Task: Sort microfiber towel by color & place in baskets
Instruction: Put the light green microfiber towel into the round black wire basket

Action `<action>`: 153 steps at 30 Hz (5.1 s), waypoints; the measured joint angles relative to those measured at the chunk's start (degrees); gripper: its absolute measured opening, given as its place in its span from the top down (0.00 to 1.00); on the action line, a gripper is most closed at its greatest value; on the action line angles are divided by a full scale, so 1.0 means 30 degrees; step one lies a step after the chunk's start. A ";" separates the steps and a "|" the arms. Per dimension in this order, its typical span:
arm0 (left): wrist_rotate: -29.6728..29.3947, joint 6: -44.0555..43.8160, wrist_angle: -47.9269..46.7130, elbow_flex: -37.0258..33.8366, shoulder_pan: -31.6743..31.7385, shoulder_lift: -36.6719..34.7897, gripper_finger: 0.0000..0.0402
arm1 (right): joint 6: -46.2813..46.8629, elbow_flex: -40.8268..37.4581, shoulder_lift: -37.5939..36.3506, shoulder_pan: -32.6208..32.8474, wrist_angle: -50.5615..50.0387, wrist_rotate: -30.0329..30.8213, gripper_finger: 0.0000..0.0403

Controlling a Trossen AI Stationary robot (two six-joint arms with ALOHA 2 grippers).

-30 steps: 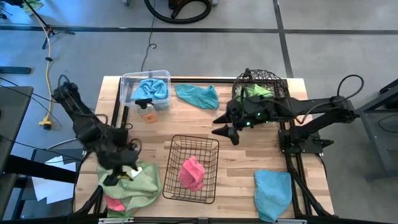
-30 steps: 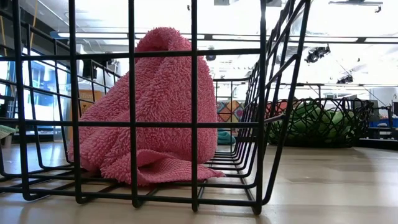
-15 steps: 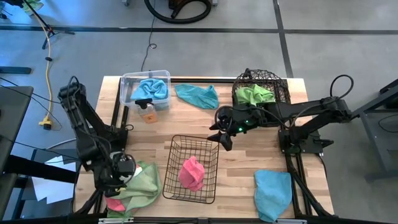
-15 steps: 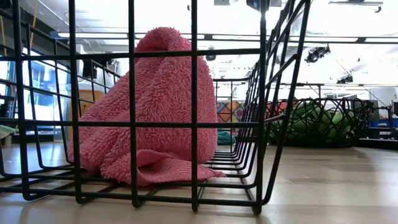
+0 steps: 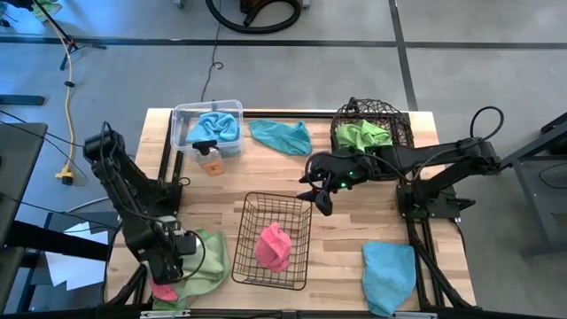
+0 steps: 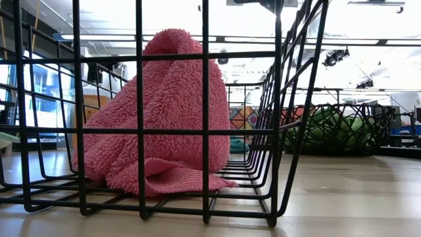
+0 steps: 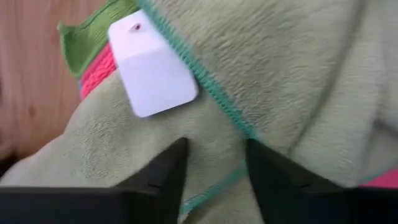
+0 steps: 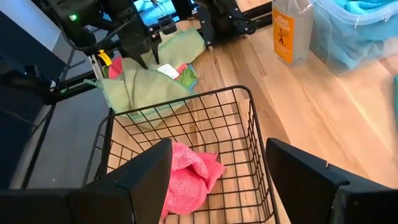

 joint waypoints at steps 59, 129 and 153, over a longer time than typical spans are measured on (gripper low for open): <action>-0.8261 2.6390 0.9526 1.2917 1.8550 -0.2945 1.00 | -0.8379 0.0182 -0.0073 -0.1301 0.9705 0.3243 0.36; -0.6358 2.6674 0.7996 1.2910 2.2397 -0.2925 0.65 | -1.0767 0.0177 -0.3667 -0.4316 0.4990 0.6409 1.00; -0.4373 2.0219 2.4732 -0.1756 2.2782 -0.8551 0.56 | -0.6722 -0.5476 -0.9511 -1.4396 -0.2844 0.8249 1.00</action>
